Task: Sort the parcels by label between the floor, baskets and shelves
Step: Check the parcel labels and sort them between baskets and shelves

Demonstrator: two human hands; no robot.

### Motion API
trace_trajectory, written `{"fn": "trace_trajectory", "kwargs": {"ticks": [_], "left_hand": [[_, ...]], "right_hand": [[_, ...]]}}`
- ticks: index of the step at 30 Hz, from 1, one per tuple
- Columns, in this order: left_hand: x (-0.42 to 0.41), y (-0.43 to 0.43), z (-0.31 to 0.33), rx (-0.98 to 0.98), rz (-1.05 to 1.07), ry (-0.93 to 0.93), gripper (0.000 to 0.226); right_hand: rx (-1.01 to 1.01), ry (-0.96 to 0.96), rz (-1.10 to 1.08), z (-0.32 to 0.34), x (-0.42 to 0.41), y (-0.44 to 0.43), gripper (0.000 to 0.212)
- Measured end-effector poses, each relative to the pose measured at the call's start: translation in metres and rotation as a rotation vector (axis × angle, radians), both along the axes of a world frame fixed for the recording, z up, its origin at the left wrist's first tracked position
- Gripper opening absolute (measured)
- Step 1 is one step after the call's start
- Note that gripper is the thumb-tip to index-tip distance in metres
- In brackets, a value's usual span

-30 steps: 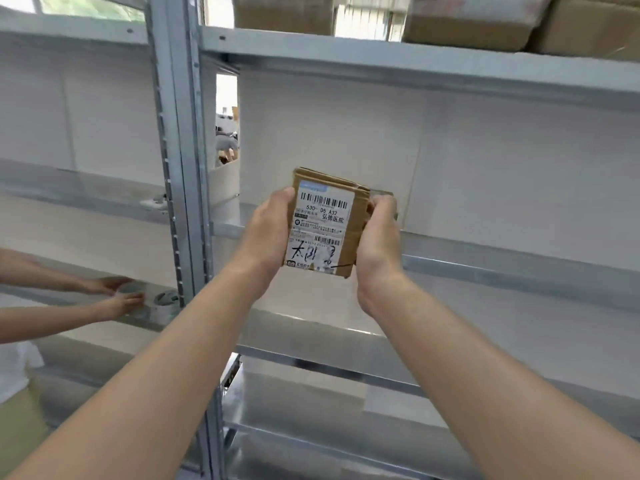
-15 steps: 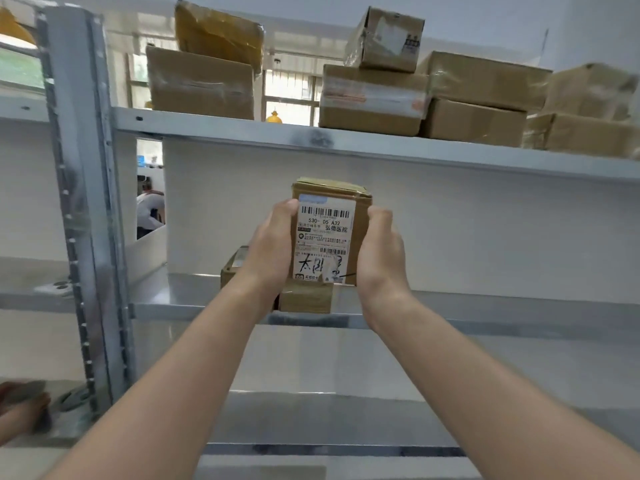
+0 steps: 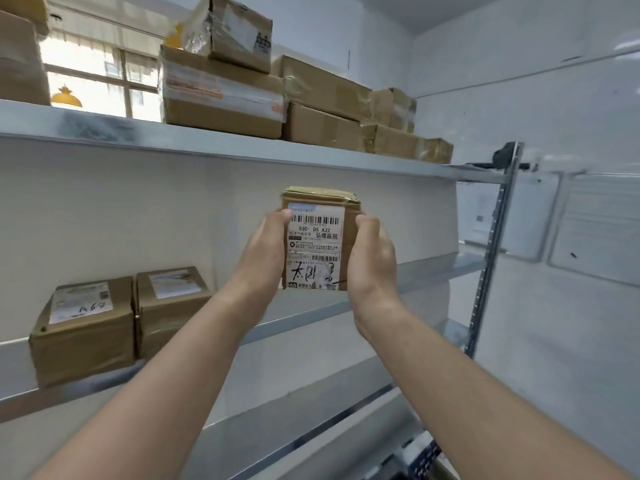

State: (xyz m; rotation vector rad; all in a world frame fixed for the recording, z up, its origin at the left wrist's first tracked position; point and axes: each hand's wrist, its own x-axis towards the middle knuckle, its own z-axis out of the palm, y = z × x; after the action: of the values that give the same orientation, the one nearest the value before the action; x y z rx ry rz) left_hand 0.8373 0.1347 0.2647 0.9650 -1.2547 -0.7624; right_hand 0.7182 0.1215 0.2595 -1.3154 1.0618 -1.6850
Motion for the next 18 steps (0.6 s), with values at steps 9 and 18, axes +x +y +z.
{"fn": "trace_trajectory", "kwargs": {"ticks": [9, 18], "left_hand": [[-0.111, -0.016, -0.002, 0.016, -0.191, -0.036, 0.050], [-0.254, -0.026, -0.006, 0.040, -0.244, -0.017, 0.051]], "right_hand": [[0.005, -0.013, -0.193, -0.001, -0.119, 0.007, 0.045], [-0.001, -0.035, -0.188, -0.007, -0.262, -0.006, 0.047]]}}
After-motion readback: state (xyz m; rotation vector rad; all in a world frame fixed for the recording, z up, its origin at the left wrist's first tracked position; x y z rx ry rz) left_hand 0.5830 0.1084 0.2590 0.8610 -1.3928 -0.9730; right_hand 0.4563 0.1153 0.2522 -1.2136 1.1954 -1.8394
